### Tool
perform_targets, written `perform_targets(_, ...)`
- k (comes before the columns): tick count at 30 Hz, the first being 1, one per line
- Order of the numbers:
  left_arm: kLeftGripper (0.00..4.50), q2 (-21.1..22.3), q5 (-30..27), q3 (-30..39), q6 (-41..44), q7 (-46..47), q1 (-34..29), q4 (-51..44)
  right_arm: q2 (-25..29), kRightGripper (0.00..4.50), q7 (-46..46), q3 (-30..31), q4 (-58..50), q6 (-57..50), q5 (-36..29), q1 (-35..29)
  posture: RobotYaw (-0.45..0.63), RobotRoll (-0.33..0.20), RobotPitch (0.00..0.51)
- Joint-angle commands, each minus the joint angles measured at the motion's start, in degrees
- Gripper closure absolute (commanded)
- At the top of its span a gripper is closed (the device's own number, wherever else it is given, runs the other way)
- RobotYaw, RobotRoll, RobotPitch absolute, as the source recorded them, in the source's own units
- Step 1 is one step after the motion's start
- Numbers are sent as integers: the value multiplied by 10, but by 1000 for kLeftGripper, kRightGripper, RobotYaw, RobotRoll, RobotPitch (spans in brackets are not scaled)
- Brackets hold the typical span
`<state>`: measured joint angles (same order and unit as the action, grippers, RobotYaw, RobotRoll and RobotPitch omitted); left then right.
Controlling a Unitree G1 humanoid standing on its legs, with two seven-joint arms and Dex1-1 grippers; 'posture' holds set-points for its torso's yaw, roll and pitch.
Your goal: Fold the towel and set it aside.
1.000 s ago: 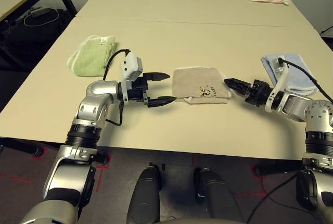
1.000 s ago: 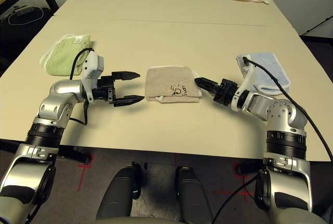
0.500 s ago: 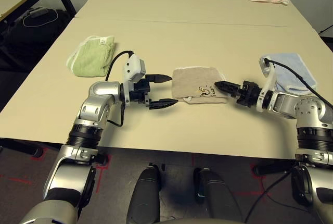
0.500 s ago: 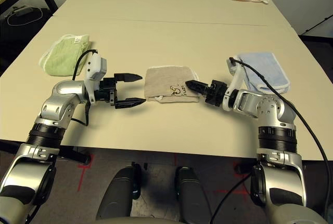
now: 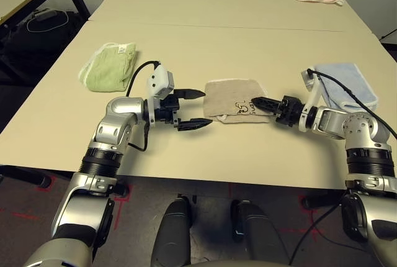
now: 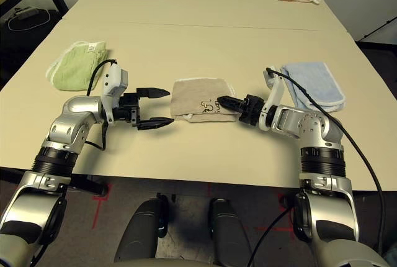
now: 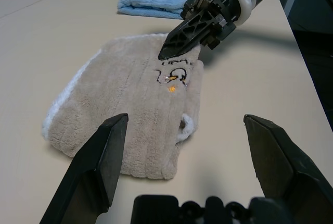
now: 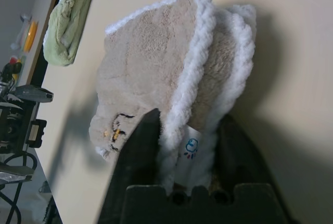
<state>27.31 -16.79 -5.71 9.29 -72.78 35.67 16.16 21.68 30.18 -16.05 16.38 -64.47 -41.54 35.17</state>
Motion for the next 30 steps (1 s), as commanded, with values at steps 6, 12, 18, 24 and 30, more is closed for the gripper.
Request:
perform_targets(6, 0, 2, 4, -16, 4, -7, 1, -8, 2, 4492, -1, -2, 16, 23, 12, 10, 64, 0, 141)
perform_targets(12, 0, 5, 4, -19, 6, -9, 3, -5, 0, 4492, 25, -6, 11, 93, 17, 18, 57, 0, 134)
perform_targets(18, 0, 7, 4, -21, 7, -10, 3, -3, -12, 4492, 29, -15, 16, 197, 32, 32, 41, 0, 134)
perform_targets(24, 0, 5, 6, -24, 5, -11, 10, 7, -21, 4492, 23, -32, 22, 254, 28, 54, 32, 0, 132)
perform_targets(30, 0, 3, 7, -27, 4, -11, 14, 13, -31, 4492, -16, -70, 41, 332, 33, 72, 32, 0, 132)
